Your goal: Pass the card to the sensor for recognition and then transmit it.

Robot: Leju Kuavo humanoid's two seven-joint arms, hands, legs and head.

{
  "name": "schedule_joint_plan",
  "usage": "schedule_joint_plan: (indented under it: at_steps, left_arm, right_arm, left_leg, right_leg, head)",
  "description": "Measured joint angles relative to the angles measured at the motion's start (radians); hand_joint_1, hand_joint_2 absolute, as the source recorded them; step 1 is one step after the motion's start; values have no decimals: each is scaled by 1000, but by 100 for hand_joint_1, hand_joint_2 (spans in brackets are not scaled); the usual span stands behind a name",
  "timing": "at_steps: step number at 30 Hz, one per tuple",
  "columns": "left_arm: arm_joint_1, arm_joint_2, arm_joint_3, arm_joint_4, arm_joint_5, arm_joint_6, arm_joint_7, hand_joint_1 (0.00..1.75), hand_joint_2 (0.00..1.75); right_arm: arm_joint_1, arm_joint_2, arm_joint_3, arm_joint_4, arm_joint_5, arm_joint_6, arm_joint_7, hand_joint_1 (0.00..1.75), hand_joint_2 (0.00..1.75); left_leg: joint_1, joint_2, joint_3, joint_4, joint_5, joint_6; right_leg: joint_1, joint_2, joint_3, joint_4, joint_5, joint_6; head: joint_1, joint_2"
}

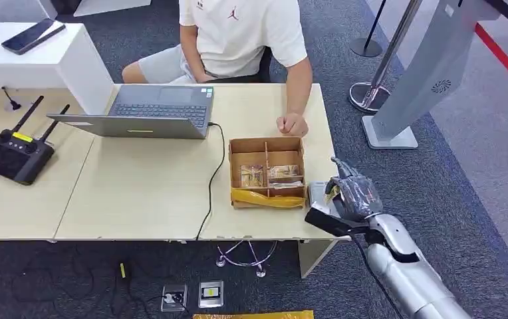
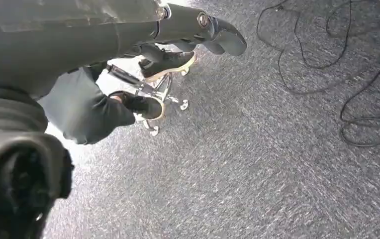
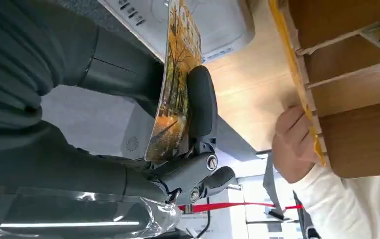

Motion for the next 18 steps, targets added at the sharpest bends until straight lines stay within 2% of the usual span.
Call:
schedule_joint_plan:
  at_steps: [18]
  left_arm:
    - [-1,-9,0,0,1,-6,0,0,0]
  right_arm:
    - [-4,34,22,67,1,-1,-22,175,175]
  left_leg:
    - [0,0,0,0,0,0]
  right_leg:
    - [0,0,0,0,0,0]
  head:
    - [0,0]
